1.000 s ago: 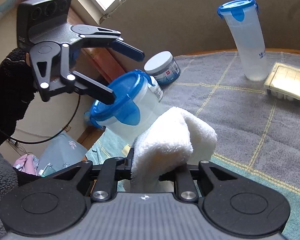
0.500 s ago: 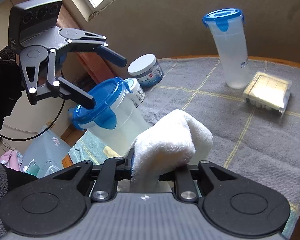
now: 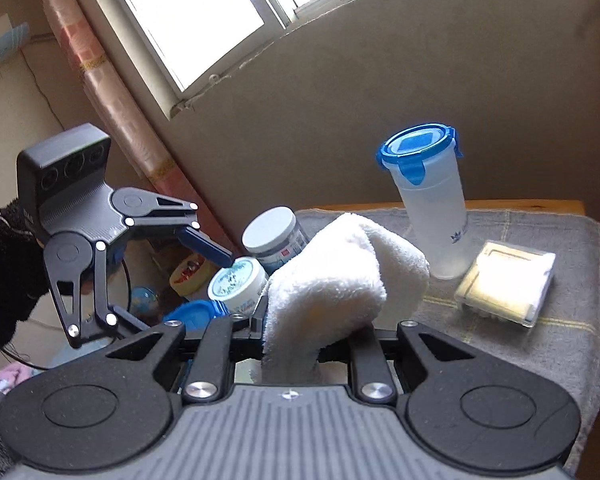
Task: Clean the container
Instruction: 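Wipe the cloth around the cup body with the right tool while the left tool tilts it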
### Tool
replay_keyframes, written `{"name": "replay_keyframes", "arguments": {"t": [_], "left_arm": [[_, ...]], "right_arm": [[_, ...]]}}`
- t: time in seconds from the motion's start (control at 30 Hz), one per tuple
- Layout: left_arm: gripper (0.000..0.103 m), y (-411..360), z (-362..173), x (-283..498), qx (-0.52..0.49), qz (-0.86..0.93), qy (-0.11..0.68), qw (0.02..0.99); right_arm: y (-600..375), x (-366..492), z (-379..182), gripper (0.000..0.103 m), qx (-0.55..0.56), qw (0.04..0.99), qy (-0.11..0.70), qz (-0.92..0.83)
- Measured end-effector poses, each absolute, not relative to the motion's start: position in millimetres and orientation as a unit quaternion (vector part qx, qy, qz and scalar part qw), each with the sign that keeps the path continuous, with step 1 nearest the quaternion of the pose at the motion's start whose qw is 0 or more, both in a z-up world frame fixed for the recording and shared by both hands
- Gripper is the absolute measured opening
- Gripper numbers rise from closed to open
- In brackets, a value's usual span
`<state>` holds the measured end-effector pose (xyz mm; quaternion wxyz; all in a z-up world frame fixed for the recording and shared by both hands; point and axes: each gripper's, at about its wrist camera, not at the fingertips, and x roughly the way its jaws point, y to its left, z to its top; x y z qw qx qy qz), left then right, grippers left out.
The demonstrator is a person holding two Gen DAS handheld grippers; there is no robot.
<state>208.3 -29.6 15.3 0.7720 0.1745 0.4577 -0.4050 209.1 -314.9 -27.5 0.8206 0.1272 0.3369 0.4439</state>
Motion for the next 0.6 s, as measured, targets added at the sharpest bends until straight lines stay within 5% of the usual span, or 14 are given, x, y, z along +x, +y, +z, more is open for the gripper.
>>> {"name": "replay_keyframes", "arguments": {"t": [0.6], "left_arm": [[0.103, -36, 13, 212, 0.170, -0.419, 0.463, 0.763]], "right_arm": [[-302, 216, -120, 0.023, 0.252, 0.728, 0.427, 0.474]]}}
